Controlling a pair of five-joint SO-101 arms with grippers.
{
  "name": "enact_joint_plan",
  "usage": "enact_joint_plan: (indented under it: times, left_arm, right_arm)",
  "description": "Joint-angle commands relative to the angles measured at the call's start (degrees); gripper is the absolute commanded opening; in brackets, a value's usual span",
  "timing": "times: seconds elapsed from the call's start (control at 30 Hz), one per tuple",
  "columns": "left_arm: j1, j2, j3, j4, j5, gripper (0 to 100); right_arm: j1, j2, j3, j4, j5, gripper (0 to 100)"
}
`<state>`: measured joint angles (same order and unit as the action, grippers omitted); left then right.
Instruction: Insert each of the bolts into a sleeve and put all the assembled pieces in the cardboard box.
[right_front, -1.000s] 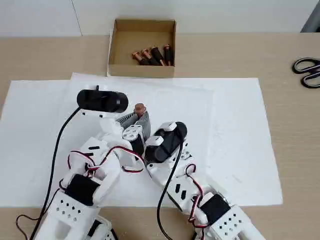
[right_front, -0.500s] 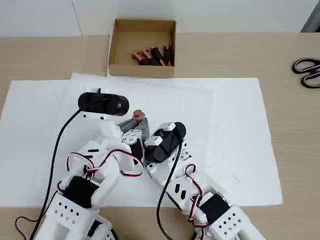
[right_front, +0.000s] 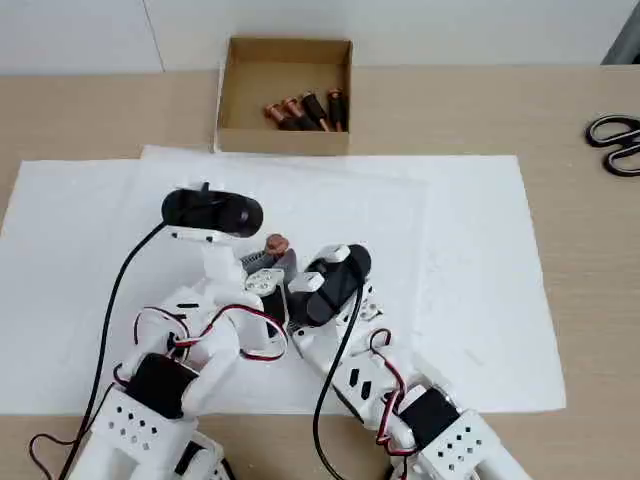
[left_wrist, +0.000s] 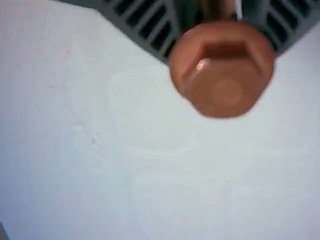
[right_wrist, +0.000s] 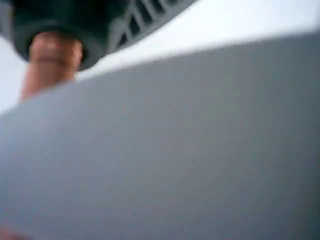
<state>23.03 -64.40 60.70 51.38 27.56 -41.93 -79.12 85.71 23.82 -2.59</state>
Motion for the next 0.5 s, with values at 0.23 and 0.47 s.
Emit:
enact_joint_plan:
  times: [0.23, 0.47]
  left_arm:
    - [-0.09, 0.18, 0.48, 5.01, 0.09, 1]
    - [0.0, 0.18, 2.51, 4.75, 0.0, 1]
  right_arm:
    - [0.13, -1.89, -0.97, -1.45, 0.62, 0.4]
    - [0.13, -1.89, -0.97, -1.36, 0.7, 0.4]
